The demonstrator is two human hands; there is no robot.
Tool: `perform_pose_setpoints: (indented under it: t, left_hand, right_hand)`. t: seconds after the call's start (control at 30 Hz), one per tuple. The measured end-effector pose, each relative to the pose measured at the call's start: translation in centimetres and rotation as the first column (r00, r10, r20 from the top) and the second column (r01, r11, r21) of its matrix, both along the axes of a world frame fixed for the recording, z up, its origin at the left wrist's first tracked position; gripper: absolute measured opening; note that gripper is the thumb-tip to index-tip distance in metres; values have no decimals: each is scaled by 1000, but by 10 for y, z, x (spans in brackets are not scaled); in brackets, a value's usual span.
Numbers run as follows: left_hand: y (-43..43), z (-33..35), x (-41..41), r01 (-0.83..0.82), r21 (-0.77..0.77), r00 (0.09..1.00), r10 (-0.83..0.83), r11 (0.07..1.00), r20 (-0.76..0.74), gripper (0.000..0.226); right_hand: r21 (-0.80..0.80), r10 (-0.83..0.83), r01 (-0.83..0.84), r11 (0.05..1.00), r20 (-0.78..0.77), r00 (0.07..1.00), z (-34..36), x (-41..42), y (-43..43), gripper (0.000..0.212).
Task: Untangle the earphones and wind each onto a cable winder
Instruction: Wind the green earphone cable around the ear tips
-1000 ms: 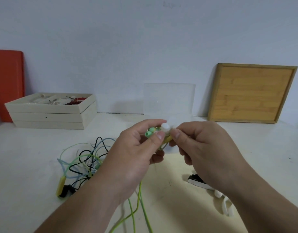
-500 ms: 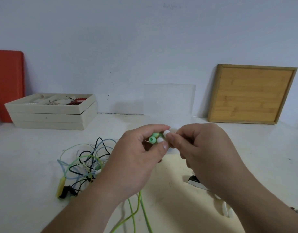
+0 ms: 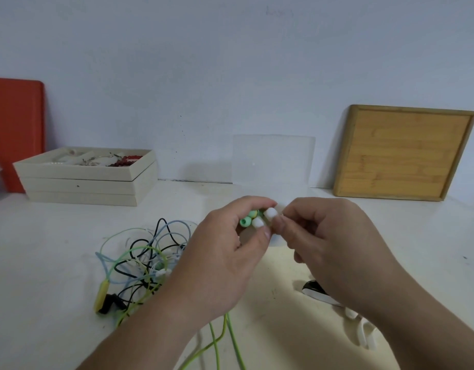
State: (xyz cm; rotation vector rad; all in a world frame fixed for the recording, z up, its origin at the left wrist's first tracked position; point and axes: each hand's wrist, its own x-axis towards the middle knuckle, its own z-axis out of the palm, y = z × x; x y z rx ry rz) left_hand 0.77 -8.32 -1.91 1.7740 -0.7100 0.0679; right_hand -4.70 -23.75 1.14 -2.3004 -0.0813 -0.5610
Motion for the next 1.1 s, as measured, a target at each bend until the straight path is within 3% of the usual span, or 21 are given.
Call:
perform_pose_setpoints:
  t: [0.3,0.4,0.53,0.7,0.87,0.97,1.1]
  left_hand:
    - [1,-2,1,-90,87,992,81,992,97,25]
    - [0,-2,1,-26,14,998,25,1000,54,19]
    - [-2,2,1,9,-231,988,-44,973,-147,32]
    - [-1,7,3,-32,-484,884,-202,875,-422,40]
    - [-1,8,6,-111,-565,818,-247,818,-519,28]
    - [-2,9,5,-155,-571,817,-220,806,-533,32]
    - [-2,11,2,-232,-564,819,-154,793,-553,45]
  right_hand:
    - [-164,-28,37,986,58,998,-3,-1,1,28]
    - [-91,-63,68,994,53,997,-1,-2,4,30]
    - [68,-85,82,994,41,996,3,-1,3,32]
    - [187,-43,31,982,60,997,8,-3,0,29]
    - [0,217,-219,976,137,966,5,-4,5,30]
    - [-129,289,-274,953,120,950,0,-2,7,26]
    - [-159,318,-302,940,89,944,-3,-2,9,35]
